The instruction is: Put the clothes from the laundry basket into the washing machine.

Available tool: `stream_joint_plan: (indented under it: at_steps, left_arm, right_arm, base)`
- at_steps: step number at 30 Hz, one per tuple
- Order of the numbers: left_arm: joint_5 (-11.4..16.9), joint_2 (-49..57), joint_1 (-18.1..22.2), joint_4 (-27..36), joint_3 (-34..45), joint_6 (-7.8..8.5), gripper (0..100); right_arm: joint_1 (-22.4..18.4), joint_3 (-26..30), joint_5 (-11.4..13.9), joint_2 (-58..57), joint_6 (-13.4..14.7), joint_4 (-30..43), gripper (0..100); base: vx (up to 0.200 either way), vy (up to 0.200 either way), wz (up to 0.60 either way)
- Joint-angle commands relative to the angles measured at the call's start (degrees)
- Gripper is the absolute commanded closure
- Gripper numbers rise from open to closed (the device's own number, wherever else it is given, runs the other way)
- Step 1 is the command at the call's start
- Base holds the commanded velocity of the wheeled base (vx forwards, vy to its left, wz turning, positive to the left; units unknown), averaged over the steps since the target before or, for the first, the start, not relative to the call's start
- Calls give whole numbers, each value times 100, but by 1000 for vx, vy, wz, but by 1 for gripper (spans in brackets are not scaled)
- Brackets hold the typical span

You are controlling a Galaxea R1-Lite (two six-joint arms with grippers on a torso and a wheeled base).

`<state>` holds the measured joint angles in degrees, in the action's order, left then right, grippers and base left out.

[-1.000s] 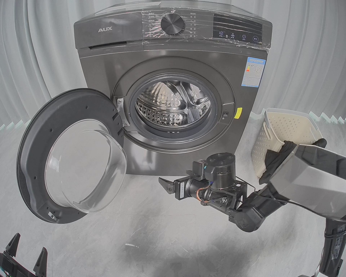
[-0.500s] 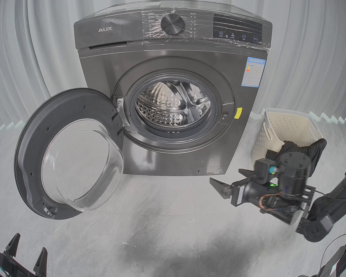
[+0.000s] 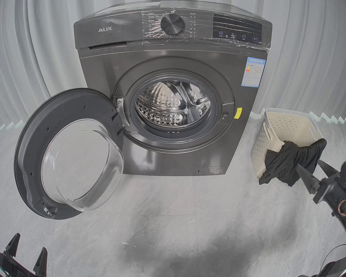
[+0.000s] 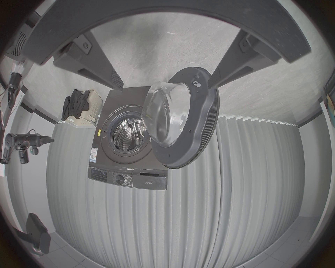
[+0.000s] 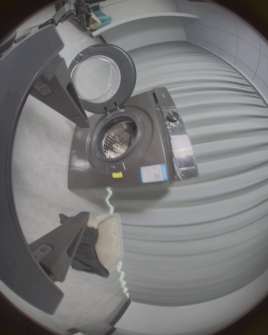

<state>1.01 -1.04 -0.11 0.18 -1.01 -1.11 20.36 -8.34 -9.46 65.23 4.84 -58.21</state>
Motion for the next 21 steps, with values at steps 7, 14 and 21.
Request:
stream_joint_plan:
  at_steps: [7,14,21]
  left_arm:
    - [-5,86,2,-1,101,102,0]
    - [-5,86,11,-1,101,93,0]
    - [-5,77,2,-1,101,93,0]
  right_arm:
    - [-1746,807,674,-4827,-730,3545,0]
    - [-2071,755,1183,-5794,-537,4529,0]
    - [-2036,816,1341,-6523,-352,5592,0]
  base:
    - [0,0,0]
    - [0,0,0]
    - [0,0,0]
